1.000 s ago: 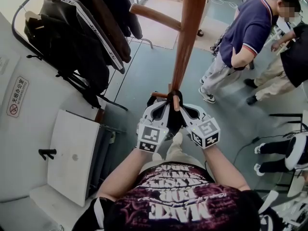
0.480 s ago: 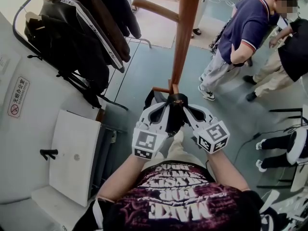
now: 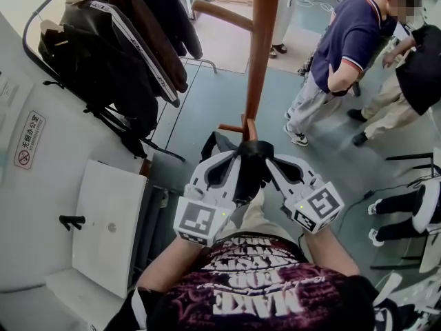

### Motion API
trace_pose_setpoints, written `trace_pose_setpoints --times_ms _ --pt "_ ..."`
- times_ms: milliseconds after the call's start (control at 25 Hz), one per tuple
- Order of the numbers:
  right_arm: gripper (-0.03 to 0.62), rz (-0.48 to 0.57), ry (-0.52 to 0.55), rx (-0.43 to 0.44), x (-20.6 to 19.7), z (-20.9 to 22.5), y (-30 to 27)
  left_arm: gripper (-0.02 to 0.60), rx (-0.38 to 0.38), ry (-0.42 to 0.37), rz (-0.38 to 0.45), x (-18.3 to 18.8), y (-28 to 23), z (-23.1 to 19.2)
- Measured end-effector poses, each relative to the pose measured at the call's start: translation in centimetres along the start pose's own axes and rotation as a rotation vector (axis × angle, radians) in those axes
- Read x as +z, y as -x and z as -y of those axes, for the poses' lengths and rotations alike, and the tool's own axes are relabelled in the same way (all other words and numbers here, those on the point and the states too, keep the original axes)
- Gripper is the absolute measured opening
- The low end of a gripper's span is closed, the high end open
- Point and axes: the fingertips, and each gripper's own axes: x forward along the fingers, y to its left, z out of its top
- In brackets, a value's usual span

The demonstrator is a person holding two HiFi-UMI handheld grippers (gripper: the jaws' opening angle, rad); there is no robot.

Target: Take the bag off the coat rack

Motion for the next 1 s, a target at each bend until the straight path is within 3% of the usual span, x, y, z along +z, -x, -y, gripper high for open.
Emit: trace_pose_setpoints --times_ms 600,1000 --pt "0.008 0.05 0.046 0.023 4.9 -2.6 2.3 0.008 -0.02 -0.02 0.072 4.7 3.3 1.7" --pt "0.009 0.046 0.061 0.026 5.0 -2.9 2.5 0.008 -0.02 -0.004 0.071 4.7 3.4 1.7"
